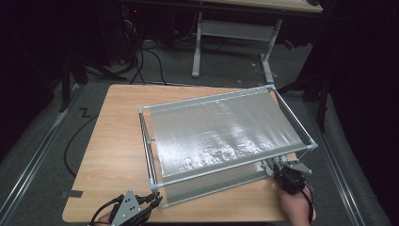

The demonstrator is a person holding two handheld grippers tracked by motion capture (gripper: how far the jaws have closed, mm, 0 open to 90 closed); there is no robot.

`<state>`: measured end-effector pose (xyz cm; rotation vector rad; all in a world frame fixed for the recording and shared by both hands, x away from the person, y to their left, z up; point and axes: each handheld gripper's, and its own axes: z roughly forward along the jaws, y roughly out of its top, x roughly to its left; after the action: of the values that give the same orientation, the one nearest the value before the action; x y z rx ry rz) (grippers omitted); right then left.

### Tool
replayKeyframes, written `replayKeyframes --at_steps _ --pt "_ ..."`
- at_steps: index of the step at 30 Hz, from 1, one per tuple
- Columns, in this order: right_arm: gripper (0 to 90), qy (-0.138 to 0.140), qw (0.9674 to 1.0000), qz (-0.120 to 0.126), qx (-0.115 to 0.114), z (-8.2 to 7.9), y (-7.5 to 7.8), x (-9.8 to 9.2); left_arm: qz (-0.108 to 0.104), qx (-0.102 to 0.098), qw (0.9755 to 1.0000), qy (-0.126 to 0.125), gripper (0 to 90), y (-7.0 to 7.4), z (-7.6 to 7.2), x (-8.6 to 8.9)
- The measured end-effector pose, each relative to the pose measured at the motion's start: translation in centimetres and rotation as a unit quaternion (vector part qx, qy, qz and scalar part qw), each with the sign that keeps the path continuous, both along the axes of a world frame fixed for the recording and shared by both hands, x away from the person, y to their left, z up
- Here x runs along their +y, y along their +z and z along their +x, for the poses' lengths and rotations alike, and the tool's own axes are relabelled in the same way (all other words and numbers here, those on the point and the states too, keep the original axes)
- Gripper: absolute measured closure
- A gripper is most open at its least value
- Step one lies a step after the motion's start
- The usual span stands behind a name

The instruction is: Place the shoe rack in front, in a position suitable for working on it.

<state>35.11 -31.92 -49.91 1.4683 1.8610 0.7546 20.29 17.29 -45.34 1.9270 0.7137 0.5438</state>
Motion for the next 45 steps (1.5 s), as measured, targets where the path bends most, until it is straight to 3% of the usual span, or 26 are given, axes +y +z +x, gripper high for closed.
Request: replayKeyframes --at_steps 16,39,45 --pt "71.0 0.022 0.9997 0.000 -0.003 -0.3 -0.1 0.8 0.000 0.000 1.0000 -0.001 79.3 0.0 0.0 0.0" --pt "72.0 0.058 0.9983 -0.008 0.000 -0.7 -0.3 3.9 -0.007 0.005 1.0000 0.000 79.7 0.0 0.1 0.0" --pt "71.7 0.085 0.9963 -0.004 0.008 -1.1 -0.2 5.5 -0.012 0.006 0.9999 0.001 79.8 -0.1 0.1 -0.1"
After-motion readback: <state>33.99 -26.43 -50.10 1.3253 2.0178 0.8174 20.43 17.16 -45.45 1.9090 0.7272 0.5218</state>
